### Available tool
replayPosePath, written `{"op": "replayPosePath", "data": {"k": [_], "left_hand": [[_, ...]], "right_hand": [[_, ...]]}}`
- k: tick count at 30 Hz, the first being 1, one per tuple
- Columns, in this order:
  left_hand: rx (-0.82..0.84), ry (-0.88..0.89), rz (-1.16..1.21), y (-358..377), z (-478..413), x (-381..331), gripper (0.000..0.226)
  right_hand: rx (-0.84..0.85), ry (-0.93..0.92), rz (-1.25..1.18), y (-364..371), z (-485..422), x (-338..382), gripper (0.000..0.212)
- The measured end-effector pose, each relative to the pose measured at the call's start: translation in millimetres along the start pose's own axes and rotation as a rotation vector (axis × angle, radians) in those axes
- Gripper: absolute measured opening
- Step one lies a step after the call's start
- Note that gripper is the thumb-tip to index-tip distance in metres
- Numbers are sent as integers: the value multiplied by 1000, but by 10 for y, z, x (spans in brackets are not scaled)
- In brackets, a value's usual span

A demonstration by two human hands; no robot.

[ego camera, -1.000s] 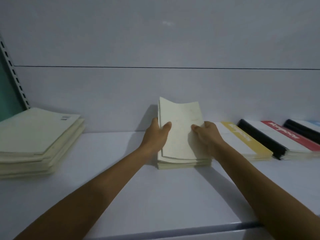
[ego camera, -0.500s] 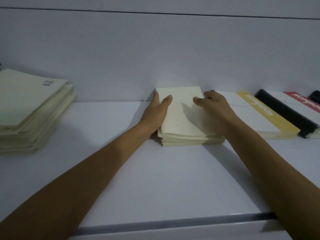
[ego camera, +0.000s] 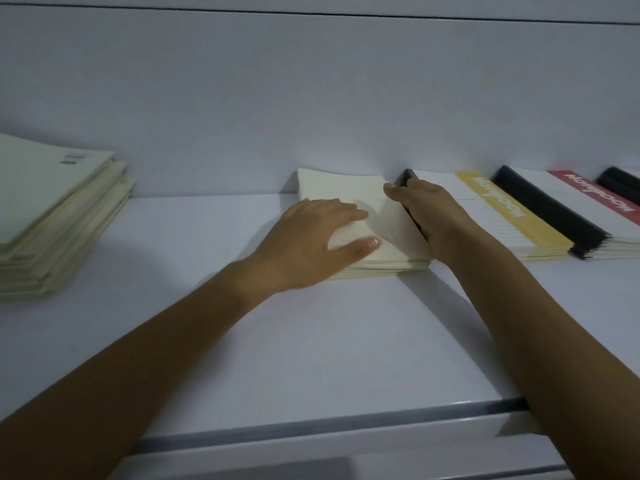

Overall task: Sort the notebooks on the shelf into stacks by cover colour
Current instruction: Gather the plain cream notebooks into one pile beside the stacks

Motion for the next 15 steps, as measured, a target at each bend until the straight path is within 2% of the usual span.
{"op": "replayPosePath", "data": {"k": [2,4,7,9,12,15], "left_hand": [[43,82,-221,127,25,-83,70],[8,70,-276,175,23,-79,71],[-120,-28,-223,149,34,-69,70],[-104,-55,-182,154,24,-57,72],[22,-32,-120,175,-28,7,72],[29,-5,-71,176,-40,56,73]], "right_hand": [[24,2,-19,10,18,3,24],[36,11,-1,-14,13,16,23],[55,14,20,-28,20,44,51],[84,18,3,-18,34,43,66],[159,-17,38,-6,42,47,65],[234,-27,65,5,82,51,64]]}}
Point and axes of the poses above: each hand's wrist, its own z-axis away from the middle knuckle, its own y-axis out of the palm, x = y × z, the point moved 6 cm from there along -z, towards the middle knuckle, and after that the axes turned 5 degrees about -z, right-handed, at the moved point
